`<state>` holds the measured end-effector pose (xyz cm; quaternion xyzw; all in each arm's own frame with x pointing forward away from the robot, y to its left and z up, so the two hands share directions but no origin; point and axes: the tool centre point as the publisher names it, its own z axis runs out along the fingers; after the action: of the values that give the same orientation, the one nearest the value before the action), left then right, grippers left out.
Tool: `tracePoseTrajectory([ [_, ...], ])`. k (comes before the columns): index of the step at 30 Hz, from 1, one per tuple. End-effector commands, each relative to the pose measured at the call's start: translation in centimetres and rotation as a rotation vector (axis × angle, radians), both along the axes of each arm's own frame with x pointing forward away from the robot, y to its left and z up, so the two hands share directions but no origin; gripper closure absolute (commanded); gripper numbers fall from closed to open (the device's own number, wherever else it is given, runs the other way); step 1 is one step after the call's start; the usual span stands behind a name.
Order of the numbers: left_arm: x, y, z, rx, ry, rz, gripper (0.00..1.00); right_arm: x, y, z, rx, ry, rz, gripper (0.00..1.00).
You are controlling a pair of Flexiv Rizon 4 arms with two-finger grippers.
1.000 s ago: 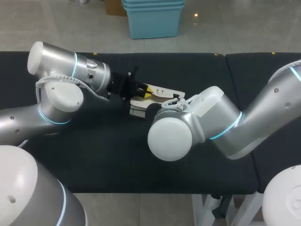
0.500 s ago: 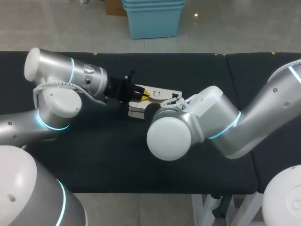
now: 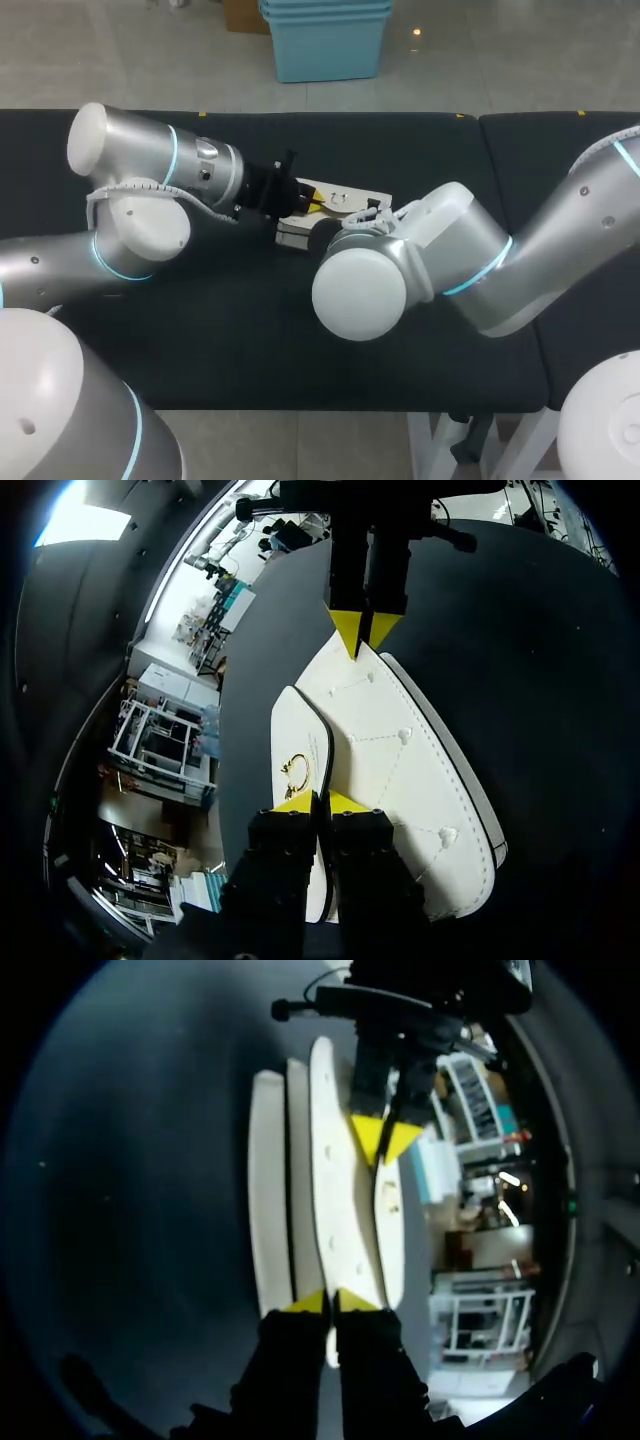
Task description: Pick up the bag, open it, inspect its contents, close it, and place it on the opposite side
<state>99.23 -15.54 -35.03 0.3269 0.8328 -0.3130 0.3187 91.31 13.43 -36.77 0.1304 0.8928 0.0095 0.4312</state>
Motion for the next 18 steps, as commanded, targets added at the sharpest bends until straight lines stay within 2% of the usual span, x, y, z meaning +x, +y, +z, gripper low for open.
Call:
tracePoseTrajectory([
  [1, -0.15, 0.43, -0.24, -0.028, -0.008, -0.029, 1.00, -0.16, 0.14, -0.11, 0.001, -0.005, 0.000, 1.00],
  [6, -0.76, 0.98, -0.06, -0.047, -0.024, -0.086, 1.00, -0.16, 0.14, -0.11, 0.001, -0.005, 0.000, 1.00],
  [14, -0.53, 0.80, -0.20, -0.069, -0.017, -0.072, 1.00, -0.16, 0.14, -0.11, 0.001, -0.005, 0.000, 1.00],
  [15, -0.57, 0.81, -0.07, -0.071, -0.019, -0.071, 0.96, -0.16, 0.14, -0.11, 0.001, -0.005, 0.000, 1.00],
  [16, -0.63, 0.83, 0.11, -0.081, -0.020, -0.068, 0.59, -0.16, 0.14, -0.11, 0.001, -0.005, 0.000, 1.00],
  [17, -0.70, 0.86, 0.32, -0.082, -0.021, -0.066, 0.33, -0.16, 0.14, -0.11, 0.001, -0.005, 0.000, 1.00],
  [18, -0.80, 0.86, 0.51, -0.085, -0.027, -0.064, 0.22, -0.16, 0.14, -0.11, 0.001, -0.005, 0.000, 1.00],
])
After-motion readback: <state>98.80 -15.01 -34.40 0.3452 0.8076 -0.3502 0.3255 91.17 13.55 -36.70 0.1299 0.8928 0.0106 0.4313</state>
